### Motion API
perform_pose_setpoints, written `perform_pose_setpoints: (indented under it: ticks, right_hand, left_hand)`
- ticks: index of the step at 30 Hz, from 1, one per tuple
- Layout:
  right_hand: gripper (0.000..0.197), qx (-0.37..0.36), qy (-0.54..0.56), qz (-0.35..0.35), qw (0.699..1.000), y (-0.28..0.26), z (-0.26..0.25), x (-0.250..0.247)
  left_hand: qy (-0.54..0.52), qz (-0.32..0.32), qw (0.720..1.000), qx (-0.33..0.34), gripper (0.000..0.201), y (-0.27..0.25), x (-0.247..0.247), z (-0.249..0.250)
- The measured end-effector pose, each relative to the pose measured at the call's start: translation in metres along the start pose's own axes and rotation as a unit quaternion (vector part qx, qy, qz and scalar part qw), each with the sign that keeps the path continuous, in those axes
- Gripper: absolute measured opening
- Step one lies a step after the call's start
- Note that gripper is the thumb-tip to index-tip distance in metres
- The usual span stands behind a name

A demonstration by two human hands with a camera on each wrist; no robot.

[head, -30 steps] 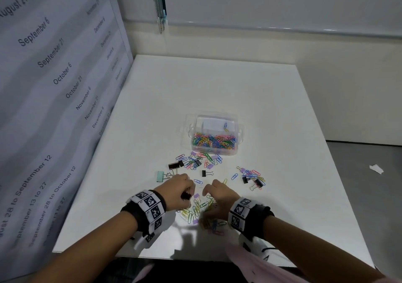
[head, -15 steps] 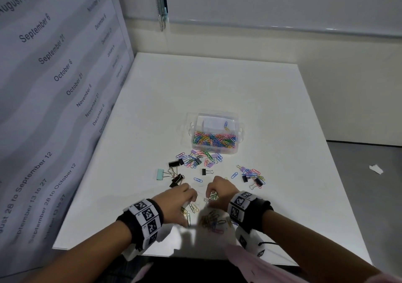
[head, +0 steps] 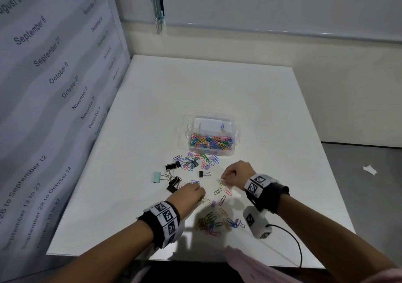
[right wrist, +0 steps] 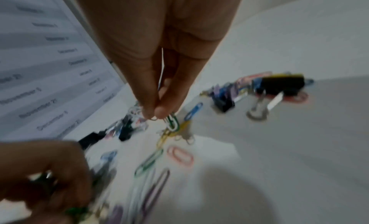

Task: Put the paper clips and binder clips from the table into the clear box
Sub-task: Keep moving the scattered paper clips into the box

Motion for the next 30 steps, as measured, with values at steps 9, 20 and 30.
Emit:
perform_pose_setpoints:
  ticks: [9,20,30]
  right_hand:
    - [0.016,-0.038,0.085,0.166,0.982,0.031,-0.039,-0.073]
    - [0.025,-0.033,0.095,0.154,0.983,0.027,-0.018,-0.057]
    - [0.044,-0.063,-0.116,-0.068,0.989,-0.004,0.022,0.022]
  left_hand:
    - [0.147,-0.033,0.988,0.035,0.016,0.024,0.01,0.007]
    - [0.096,-0.083,0.992,0.022,0.018,0.031,-0.016,-0.001]
    - [-0.191,0.126,0.969,-0.093,0.007,0.054,-0.131,-0.034]
Point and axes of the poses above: each hand's wrist, its own y-axis towards the middle knuckle, its own x-axis out of the palm, z = x × y, the point moved 7 cm from there along y, towards the middle knuckle, and after that the axes turned 10 degrees about y, right-handed, at the moved point
